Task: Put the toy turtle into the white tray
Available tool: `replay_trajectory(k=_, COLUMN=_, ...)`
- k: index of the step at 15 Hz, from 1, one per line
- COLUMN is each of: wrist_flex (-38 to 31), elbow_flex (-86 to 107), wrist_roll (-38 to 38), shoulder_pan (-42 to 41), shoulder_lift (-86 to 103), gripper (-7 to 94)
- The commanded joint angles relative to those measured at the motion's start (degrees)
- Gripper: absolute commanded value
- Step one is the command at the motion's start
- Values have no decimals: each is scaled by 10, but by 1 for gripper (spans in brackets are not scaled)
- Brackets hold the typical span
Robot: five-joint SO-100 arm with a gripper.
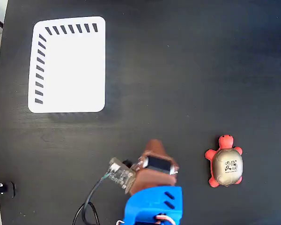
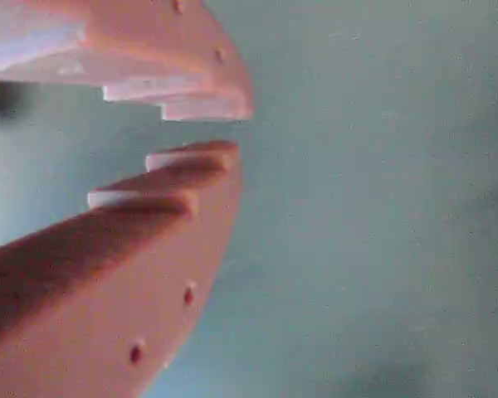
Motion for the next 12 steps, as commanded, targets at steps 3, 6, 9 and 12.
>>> replay_trajectory(k=3, wrist_flex=26, elbow_flex=-113, wrist_roll=24, shoulder_pan=89, shoulder_lift=-144, gripper=0)
replay_trajectory(k=6, wrist_flex=62, elbow_flex=-180, wrist_roll=63, shoulder_pan=133, shoulder_lift=-197, gripper=0)
replay_trajectory(k=9, wrist_flex=121, elbow_flex=-250, wrist_roll=103, shoulder_pan=173, shoulder_lift=-232, gripper=0)
replay_trajectory(k=12, wrist_flex=162, elbow_flex=-288, wrist_roll=135, shoulder_pan=208, shoulder_lift=-271, gripper=0)
